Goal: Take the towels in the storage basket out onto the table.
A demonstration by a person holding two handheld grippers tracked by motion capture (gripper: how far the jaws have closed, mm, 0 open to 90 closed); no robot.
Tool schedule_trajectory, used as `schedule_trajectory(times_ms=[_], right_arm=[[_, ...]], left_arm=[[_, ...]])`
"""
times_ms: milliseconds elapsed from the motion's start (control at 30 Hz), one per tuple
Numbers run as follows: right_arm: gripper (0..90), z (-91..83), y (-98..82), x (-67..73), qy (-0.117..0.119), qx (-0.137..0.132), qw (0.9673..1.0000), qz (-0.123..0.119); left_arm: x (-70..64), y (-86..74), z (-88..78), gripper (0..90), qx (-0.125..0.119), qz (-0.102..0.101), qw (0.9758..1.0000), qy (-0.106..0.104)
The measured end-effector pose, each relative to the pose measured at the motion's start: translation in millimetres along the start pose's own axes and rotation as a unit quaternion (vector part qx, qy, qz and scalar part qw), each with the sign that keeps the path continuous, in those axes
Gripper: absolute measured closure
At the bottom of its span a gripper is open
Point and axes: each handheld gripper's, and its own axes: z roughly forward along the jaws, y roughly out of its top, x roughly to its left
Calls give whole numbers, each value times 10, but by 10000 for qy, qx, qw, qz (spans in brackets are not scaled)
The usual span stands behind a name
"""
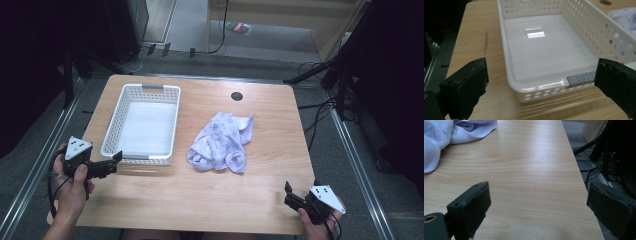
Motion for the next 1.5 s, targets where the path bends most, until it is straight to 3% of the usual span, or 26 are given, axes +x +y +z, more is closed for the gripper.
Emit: schedule_trajectory(times_ms=[233,467,667,833,967,1067,1233,1367,1500], right_arm=[[53,1,1,1,-5,6,10000,5],[53,2,1,2,-11,21,10000,23],[53,6,2,-1,-6,23,10000,14],[53,6,2,1,-8,34,10000,32],[53,5,2,-1,-3,37,10000,34],[53,4,1,-3,-1,32,10000,32],[53,4,1,-2,4,25,10000,7],[53,0,0,-2,6,19,10000,17],[53,0,0,-2,5,20,10000,16]], left_arm=[[211,-236,-154,2,-227,-113,9996,148],[380,-453,-196,2,-250,-246,9990,288],[474,-653,-154,4,-176,-272,9991,272],[528,-754,-108,6,-88,-415,9991,86],[559,-834,-87,6,-93,-491,9987,75],[573,-848,-69,6,-176,-548,9983,12],[569,-862,0,6,-95,-527,9986,51],[540,-856,29,6,76,-397,9992,66],[534,-844,57,6,243,-396,9989,70]])
